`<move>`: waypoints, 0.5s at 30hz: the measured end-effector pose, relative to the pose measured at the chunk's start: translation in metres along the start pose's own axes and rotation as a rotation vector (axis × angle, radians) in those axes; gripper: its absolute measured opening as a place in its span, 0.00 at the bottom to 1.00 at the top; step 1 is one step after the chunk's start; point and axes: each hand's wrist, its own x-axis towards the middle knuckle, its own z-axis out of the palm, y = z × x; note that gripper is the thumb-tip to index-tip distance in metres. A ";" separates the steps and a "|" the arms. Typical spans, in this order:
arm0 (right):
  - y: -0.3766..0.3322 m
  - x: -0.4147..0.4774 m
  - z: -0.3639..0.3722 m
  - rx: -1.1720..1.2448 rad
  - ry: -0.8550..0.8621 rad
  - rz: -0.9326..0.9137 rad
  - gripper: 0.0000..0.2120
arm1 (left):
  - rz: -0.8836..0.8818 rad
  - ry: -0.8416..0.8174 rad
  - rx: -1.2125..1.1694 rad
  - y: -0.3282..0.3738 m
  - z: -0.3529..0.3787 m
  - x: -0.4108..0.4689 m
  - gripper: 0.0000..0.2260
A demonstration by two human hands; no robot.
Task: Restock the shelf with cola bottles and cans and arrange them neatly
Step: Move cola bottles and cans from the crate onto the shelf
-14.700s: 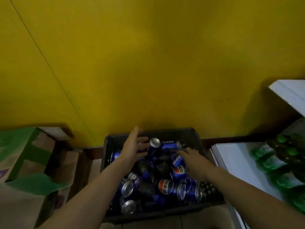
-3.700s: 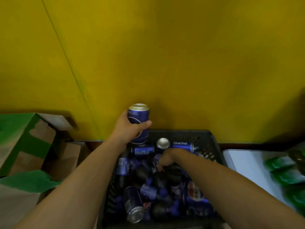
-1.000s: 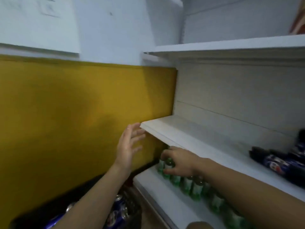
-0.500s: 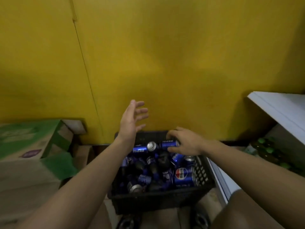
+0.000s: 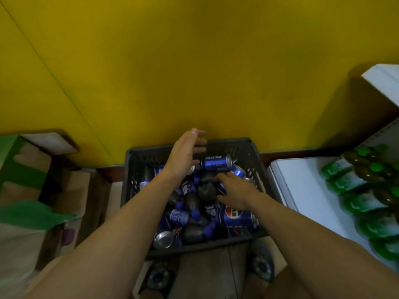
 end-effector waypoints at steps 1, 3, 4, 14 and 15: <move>0.006 0.009 0.003 -0.036 -0.024 0.005 0.31 | -0.012 -0.017 0.023 -0.001 0.001 0.004 0.17; 0.012 0.030 0.003 -0.126 -0.063 0.003 0.36 | -0.036 -0.024 0.050 -0.002 0.003 0.012 0.16; 0.013 0.041 0.004 -0.157 -0.084 -0.002 0.38 | -0.046 -0.016 0.059 -0.003 0.003 0.015 0.16; -0.012 0.090 0.050 0.002 -0.170 -0.002 0.36 | -0.233 -0.028 0.310 -0.026 -0.033 0.038 0.10; -0.013 0.088 0.042 0.024 -0.148 0.005 0.33 | -0.251 -0.025 0.331 -0.028 -0.036 0.037 0.09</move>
